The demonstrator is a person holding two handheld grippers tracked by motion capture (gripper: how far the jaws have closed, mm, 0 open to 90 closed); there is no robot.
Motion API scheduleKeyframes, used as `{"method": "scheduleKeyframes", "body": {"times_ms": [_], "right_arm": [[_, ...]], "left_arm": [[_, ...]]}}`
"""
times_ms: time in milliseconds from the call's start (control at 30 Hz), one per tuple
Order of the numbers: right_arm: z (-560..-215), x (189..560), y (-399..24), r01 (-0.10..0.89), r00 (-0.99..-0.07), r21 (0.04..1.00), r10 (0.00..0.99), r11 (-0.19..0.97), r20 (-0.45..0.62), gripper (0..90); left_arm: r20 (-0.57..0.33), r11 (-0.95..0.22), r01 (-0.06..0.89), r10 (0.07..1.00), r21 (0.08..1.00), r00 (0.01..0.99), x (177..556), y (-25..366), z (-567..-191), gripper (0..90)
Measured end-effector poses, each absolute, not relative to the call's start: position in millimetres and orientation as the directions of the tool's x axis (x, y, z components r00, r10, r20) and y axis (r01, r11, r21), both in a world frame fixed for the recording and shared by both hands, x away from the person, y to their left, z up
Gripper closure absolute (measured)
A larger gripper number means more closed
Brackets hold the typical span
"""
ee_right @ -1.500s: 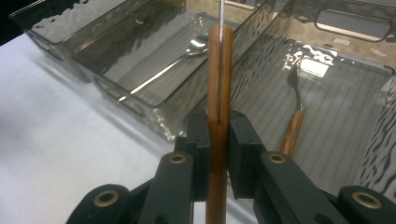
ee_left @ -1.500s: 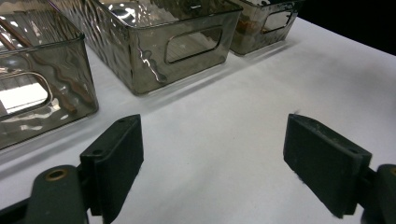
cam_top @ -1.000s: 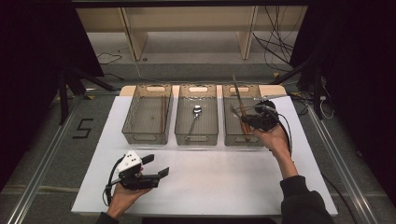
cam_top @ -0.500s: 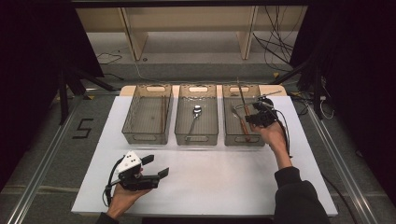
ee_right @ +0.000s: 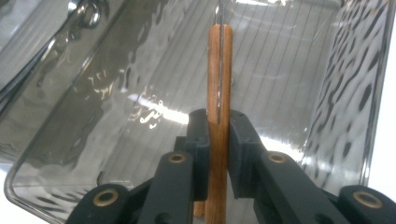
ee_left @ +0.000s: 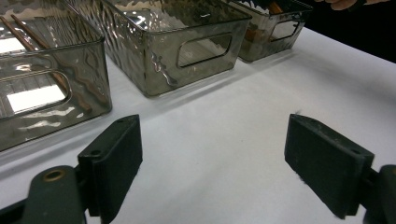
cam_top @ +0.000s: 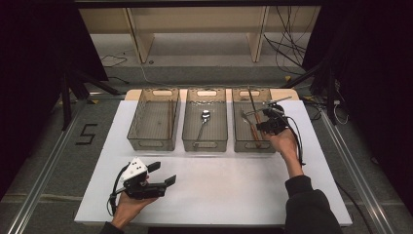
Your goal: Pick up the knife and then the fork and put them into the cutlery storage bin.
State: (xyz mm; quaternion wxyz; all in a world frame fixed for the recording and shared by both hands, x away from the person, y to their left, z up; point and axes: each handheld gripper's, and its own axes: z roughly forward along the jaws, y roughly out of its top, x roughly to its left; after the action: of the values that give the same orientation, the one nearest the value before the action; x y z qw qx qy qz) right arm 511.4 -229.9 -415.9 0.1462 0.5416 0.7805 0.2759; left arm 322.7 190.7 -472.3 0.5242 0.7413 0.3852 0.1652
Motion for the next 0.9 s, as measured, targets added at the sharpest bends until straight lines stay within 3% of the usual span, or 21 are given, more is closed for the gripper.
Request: {"method": "scheduleKeyframes", "body": {"times_ms": [133,333,600,900], "right_arm": [[-418.1,511.7,-229.4,0.779,-0.369,0.57,0.926,0.261,0.08,69.4],[-409.8,504.2,-226.8,0.753,-0.409,0.59,0.909,0.292,0.073,62.5],[-400.2,481.2,-220.0,0.691,-0.472,0.656,0.877,0.305,0.089,48.7],[-395.5,438.0,-212.7,0.582,-0.572,0.755,0.812,0.302,0.117,40.6]], "left_arm": [[-0.158,-0.152,0.395,0.744,0.906,0.649,322.6,190.3,-472.4,19.0],[-0.158,-0.151,0.395,0.746,0.906,0.647,322.5,190.7,-472.3,19.0],[-0.157,-0.151,0.396,0.747,0.906,0.646,322.7,190.7,-472.7,19.0],[-0.16,-0.15,0.398,0.748,0.905,0.644,323.2,191.2,-472.9,18.9]]}}
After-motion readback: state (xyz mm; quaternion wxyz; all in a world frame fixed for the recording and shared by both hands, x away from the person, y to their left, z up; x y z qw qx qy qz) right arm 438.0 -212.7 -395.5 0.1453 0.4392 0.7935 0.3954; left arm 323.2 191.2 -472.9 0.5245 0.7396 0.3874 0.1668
